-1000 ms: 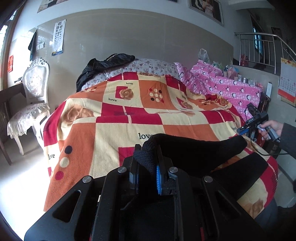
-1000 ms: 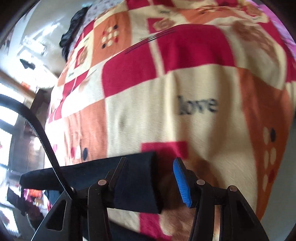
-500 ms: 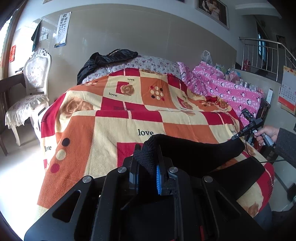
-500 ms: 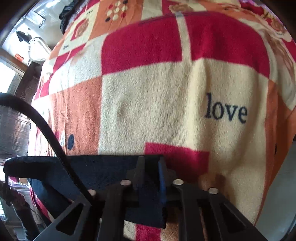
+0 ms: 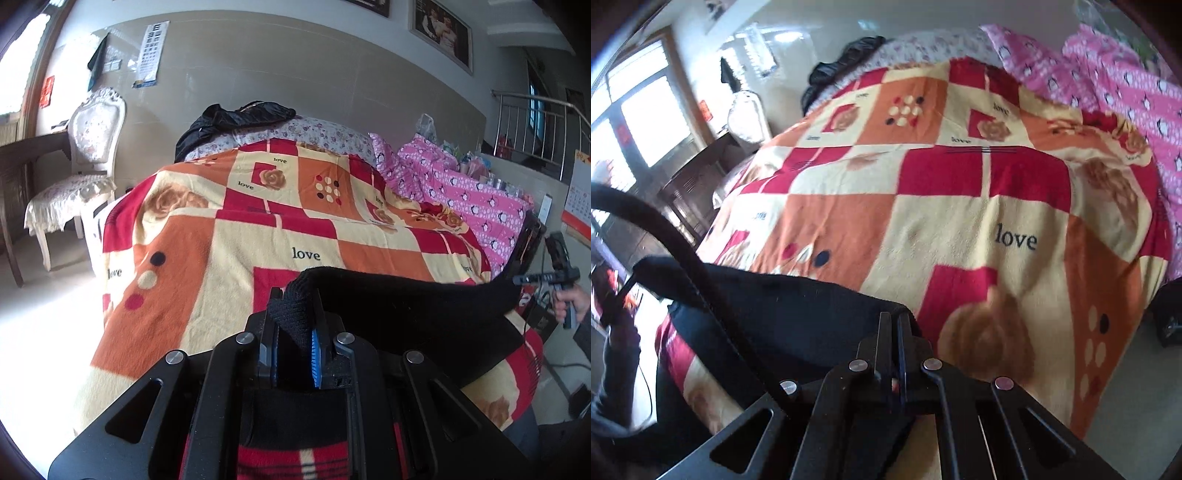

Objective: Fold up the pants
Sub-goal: 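Lift the pants with both grippers and fold them over again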

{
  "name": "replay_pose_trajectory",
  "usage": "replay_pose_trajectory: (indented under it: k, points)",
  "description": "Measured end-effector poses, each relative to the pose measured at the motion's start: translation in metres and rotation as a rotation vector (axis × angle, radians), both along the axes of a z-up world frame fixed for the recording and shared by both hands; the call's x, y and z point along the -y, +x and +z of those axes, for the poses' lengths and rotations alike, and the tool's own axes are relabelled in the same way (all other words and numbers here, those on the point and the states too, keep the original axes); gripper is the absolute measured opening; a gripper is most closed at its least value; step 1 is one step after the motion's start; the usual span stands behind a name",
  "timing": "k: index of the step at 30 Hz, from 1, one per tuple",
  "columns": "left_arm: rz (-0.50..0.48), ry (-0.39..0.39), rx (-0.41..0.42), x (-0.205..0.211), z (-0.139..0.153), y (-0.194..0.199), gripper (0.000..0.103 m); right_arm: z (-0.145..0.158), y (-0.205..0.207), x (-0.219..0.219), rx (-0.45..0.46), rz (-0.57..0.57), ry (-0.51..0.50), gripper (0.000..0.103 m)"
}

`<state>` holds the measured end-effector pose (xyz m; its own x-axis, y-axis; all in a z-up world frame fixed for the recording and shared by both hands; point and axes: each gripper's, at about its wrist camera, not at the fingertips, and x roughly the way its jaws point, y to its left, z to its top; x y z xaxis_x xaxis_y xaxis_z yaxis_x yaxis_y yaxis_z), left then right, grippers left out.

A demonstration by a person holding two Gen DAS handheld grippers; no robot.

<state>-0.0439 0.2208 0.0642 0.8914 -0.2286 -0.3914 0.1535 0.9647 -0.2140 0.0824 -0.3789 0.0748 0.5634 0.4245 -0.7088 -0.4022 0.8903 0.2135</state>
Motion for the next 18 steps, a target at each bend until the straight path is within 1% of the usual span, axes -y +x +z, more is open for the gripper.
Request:
replay_pose_trajectory:
  k: [2, 4, 6, 7, 9, 11, 13, 16, 18]
  points:
    - [-0.001, -0.038, -0.009, -0.012, -0.012, -0.01, 0.011, -0.007, -0.029, 0.0, 0.004, 0.034, 0.002, 0.002]
    - [-0.005, -0.067, -0.021, -0.023, -0.025, -0.019, 0.011, -0.021, -0.055, -0.006, 0.018, 0.07, -0.034, 0.002]
    - [-0.017, -0.111, -0.062, -0.031, -0.041, -0.024, 0.012, -0.038, -0.074, -0.007, 0.028, 0.08, -0.067, 0.002]
    - [-0.024, -0.146, -0.089, -0.036, -0.048, -0.024, 0.012, -0.044, -0.076, -0.005, 0.021, 0.081, -0.059, 0.002]
    - [-0.023, -0.2, -0.104, -0.041, -0.057, -0.027, 0.012, -0.055, -0.084, 0.002, 0.021, 0.065, -0.033, 0.002]
    - [-0.01, -0.199, -0.108, -0.04, -0.056, -0.026, 0.012, -0.055, -0.084, 0.006, 0.037, 0.048, -0.004, 0.002]
    - [0.0, -0.196, -0.107, -0.037, -0.05, -0.019, 0.012, -0.05, -0.081, 0.004, 0.059, 0.038, -0.013, 0.002]
    - [0.013, -0.168, -0.102, -0.032, -0.03, 0.004, 0.012, -0.032, -0.065, -0.004, 0.127, -0.001, -0.086, 0.002]
    - [0.008, -0.152, -0.084, -0.028, -0.01, 0.027, 0.012, -0.013, -0.044, -0.014, 0.21, -0.063, -0.197, 0.002]
